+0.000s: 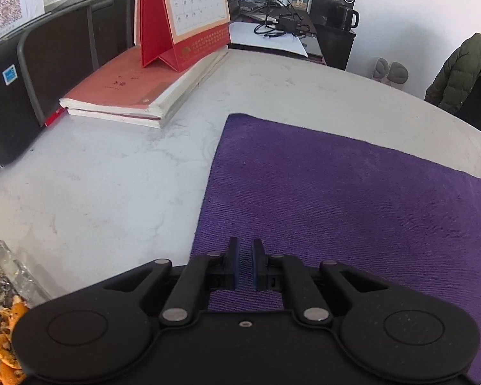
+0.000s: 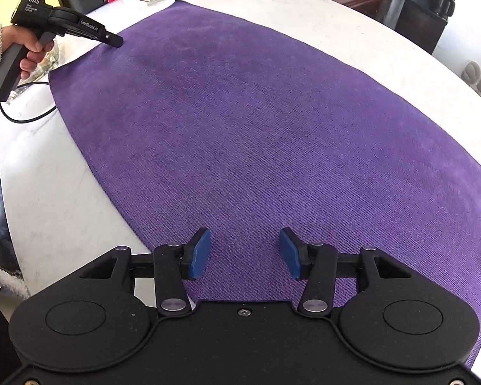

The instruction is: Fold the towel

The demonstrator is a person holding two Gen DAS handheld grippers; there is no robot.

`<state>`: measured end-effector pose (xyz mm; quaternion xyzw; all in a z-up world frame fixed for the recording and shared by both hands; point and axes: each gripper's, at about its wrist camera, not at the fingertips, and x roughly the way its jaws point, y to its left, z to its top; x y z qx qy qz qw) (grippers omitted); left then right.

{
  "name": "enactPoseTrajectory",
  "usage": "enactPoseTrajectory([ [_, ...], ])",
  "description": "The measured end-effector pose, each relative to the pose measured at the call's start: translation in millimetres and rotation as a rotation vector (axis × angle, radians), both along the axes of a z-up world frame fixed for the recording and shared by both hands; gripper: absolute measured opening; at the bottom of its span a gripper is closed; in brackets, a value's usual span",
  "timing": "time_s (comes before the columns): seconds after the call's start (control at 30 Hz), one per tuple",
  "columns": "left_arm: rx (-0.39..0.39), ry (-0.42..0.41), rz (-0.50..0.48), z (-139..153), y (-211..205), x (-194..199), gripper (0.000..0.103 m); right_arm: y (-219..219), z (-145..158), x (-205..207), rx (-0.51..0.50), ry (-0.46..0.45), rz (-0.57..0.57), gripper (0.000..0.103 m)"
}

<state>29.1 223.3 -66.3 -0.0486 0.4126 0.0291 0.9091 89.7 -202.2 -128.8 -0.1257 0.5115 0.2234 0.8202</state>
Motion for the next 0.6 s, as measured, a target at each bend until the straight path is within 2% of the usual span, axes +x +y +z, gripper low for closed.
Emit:
enactPoseTrajectory([
  [0.1,-0.012,-0.031,0.002,23,-2,-27,0.015,-7,5,-2,0.032,-0.015,-0.026,0.051],
  [0.23,-0.004,-0.008,-0.076,33,-25,-54,0.018,-32,16,-9,0.082,-0.024,-0.125,0.052],
  [0.33,-0.010,0.047,-0.164,22,-54,-66,0.018,-63,17,-12,0.072,-0.031,-0.228,0.052],
  [0.4,0.057,0.084,-0.238,8,-79,-70,0.018,-88,16,-15,0.060,-0.029,-0.311,0.052],
  [0.5,0.082,0.102,-0.276,-5,-98,-69,0.018,-117,11,-19,0.035,-0.029,-0.405,0.052],
  [0.6,0.060,0.113,-0.280,-12,-104,-65,0.018,-135,4,-23,0.015,-0.021,-0.460,0.052],
])
